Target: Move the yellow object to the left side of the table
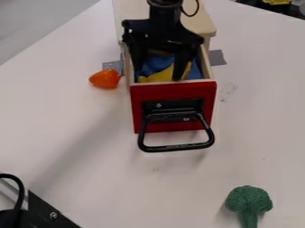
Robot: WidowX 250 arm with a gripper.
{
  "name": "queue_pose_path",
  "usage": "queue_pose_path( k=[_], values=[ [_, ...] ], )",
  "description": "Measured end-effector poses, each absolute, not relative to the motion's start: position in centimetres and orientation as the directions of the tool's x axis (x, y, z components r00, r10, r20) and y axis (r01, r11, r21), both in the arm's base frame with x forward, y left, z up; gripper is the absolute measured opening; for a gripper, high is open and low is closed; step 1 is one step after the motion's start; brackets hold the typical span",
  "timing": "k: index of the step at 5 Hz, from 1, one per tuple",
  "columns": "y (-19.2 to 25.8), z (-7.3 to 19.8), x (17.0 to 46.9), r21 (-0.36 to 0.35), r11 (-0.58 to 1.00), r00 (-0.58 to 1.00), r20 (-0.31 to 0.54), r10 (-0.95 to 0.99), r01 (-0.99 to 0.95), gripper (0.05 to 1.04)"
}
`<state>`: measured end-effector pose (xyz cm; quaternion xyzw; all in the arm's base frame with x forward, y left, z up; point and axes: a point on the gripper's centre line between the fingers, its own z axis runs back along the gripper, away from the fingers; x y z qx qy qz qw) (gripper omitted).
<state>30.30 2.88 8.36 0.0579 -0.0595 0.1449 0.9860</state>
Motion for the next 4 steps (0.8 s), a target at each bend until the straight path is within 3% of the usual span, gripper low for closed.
queue_pose_path(
  k=[4],
  values=[
    [4.0,5.4,31.7,0.125,0.941,0.948,0.105,0.301,-0.313,0.987]
  ],
)
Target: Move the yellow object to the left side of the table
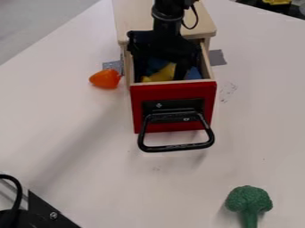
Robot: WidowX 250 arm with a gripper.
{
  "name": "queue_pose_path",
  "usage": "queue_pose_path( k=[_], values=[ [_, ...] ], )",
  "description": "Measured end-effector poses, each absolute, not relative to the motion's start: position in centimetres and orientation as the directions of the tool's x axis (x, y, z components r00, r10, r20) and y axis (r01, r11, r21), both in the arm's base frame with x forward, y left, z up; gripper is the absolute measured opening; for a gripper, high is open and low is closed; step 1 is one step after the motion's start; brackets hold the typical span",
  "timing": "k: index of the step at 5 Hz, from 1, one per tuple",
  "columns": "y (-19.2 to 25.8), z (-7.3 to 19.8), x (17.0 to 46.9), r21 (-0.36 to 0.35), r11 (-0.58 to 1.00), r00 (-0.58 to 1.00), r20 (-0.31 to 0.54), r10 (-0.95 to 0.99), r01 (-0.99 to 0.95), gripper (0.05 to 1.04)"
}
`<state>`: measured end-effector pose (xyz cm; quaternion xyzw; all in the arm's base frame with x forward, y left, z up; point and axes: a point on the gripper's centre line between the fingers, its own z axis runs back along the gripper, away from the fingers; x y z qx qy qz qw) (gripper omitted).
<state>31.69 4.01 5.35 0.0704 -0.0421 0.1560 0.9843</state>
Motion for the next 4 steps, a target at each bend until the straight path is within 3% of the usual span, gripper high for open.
queue_pose_path(
  k=[1,2,3,4],
  values=[
    [4.3,4.6,31.9,0.144,0.931,0.941,0.108,0.321,-0.334,0.956],
    [4.6,3.8,31.9,0.154,0.925,0.937,0.099,0.336,-0.348,0.692],
    [4.7,4.4,31.2,0.124,0.923,0.930,0.104,0.353,-0.364,0.612],
    [4.2,6.6,30.1,0.092,0.926,0.930,0.058,0.362,-0.366,0.608]
  ],
)
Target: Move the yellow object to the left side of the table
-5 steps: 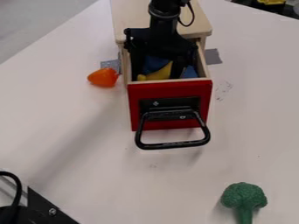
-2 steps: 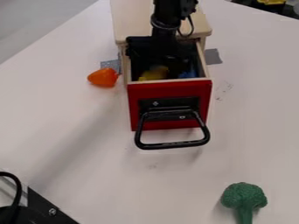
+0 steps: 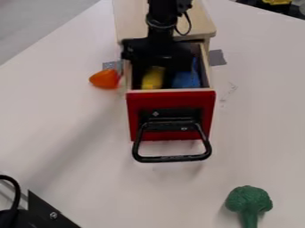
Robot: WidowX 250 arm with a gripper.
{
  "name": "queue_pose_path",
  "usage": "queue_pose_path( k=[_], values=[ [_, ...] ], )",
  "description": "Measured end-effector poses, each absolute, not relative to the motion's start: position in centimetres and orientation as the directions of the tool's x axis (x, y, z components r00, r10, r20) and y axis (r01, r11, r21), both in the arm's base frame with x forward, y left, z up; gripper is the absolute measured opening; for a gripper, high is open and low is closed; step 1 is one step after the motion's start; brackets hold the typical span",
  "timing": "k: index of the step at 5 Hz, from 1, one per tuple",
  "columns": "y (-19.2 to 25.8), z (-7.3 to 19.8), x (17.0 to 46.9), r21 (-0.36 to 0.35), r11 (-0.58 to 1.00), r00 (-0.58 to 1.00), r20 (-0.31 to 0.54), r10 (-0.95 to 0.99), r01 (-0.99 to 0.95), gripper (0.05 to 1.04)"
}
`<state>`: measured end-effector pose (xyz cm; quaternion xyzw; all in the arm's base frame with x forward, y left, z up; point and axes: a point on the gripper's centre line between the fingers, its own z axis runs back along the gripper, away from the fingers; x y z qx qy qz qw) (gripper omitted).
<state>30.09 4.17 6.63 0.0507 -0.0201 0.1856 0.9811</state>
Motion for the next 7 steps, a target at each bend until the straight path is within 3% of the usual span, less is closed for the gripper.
queue_pose_path(
  k=[1,3,5,6,7],
  values=[
    [4.1,10.4,30.2,0.032,0.928,0.928,0.054,0.369,-0.371,0.609],
    [4.7,13.8,29.9,-0.036,0.923,0.923,0.033,0.383,-0.382,0.608],
    [13.9,10.1,30.2,0.047,0.789,0.790,0.004,0.613,-0.612,0.608],
    [18.1,4.6,27.6,0.161,0.724,0.722,-0.084,0.687,-0.670,0.602],
    [19.3,0.3,26.1,0.295,0.700,0.692,-0.148,0.706,-0.650,0.601]
  ],
)
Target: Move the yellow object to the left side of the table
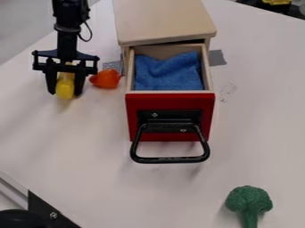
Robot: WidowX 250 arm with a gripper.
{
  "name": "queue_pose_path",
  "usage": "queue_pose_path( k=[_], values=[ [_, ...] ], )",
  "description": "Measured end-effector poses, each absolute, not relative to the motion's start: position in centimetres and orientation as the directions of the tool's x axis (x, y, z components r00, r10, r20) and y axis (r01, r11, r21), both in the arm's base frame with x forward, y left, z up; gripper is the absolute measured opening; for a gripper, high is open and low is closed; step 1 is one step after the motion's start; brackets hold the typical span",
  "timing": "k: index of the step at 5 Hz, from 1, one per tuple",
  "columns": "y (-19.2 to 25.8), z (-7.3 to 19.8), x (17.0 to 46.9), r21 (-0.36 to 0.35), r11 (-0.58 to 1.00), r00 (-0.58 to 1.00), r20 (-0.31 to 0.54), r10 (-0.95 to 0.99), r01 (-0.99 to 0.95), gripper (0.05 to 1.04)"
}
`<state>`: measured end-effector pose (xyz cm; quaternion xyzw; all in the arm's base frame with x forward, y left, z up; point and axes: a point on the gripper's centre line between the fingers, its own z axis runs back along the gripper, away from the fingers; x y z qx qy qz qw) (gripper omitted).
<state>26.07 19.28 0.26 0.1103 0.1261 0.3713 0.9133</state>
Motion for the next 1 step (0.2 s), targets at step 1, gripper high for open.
queue_pose_path(
  k=[1],
  values=[
    [19.61,-0.69,25.94,0.349,0.691,0.700,-0.125,0.703,-0.632,0.678]
  ],
)
